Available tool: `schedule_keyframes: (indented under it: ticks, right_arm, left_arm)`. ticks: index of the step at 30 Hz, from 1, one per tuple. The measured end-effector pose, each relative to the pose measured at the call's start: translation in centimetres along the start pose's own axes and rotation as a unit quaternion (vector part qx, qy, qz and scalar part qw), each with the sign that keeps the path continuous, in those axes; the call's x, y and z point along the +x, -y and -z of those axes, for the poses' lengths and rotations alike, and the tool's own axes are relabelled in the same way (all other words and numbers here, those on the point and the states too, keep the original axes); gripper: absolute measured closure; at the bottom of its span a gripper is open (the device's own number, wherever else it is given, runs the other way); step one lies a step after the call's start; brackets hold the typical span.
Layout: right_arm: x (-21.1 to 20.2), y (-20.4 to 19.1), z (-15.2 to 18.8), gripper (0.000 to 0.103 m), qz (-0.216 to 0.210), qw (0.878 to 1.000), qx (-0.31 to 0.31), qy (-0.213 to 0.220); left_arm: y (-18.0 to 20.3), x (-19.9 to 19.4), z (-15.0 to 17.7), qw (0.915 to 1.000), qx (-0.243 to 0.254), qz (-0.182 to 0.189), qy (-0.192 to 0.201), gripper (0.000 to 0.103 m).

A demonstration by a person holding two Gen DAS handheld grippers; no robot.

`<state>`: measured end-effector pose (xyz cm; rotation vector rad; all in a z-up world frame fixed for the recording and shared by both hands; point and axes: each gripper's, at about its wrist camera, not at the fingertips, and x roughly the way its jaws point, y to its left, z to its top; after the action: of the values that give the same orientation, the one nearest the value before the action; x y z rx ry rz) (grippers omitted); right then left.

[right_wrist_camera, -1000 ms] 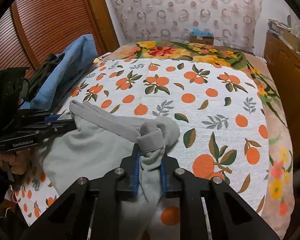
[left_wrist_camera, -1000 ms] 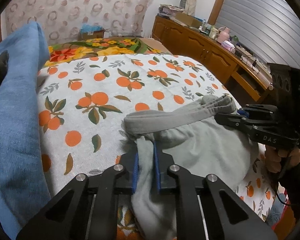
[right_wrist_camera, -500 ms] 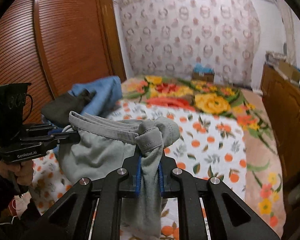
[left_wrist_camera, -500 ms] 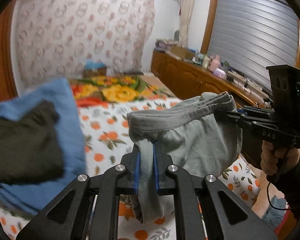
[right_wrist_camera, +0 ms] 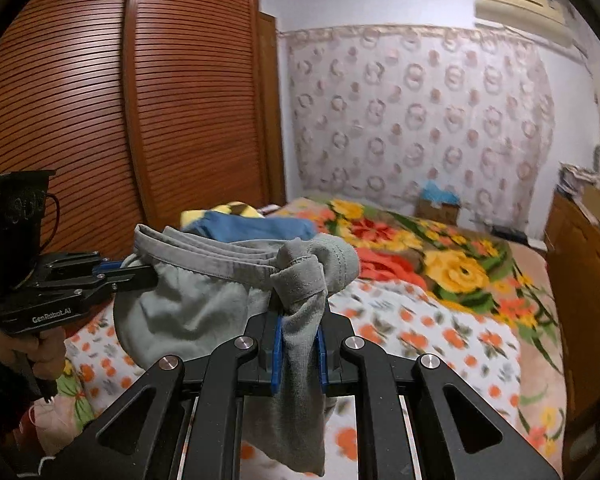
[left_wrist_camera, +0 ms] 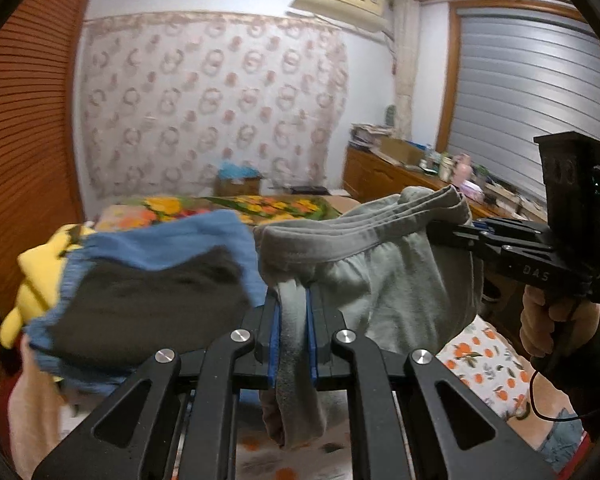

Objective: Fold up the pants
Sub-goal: 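Lift the garment with both grippers and carry it onto the blue jeans pile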

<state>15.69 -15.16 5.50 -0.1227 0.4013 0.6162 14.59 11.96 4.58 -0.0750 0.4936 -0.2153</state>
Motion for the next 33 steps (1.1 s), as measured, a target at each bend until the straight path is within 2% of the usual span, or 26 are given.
schedule_keyframes:
  ticks: [9, 16, 21, 26, 33]
  right_arm:
    - [8.0, -1.9, -2.2, 0.09, -0.062, 0.998, -0.017, 0.003]
    - [13.4, -0.6, -3.1, 0.09, -0.078, 0.997, -0.002, -0.011]
    - [17.6, 0.5, -3.1, 0.09, -0.069, 0.997, 0.018, -0.032]
    - [21.7, 2.8, -2.1, 0.09, -0.035, 0.997, 0.031, -0.063]
    - [24.1, 2.4, -1.2, 0.09, 0.001, 0.997, 0.0, -0.073]
  left_arm:
    - [-7.9, -2.2, -0.2, 0.9972, -0.011, -0.074, 0.007, 0.091]
    - [-12.7, -1.2, -1.4, 0.9948, -0.011, -0.102, 0.006, 0.091]
    - [-14.5, 2.8, -2.6, 0.9938, 0.01, -0.108, -0.022, 0.091]
    - [-16.0, 7.1, -2.2, 0.9917, 0.016, -0.113, -0.059, 0.091]
    - [-17.5, 10.9, -1.4, 0.9884, 0.009, -0.119, -0.094, 0.091]
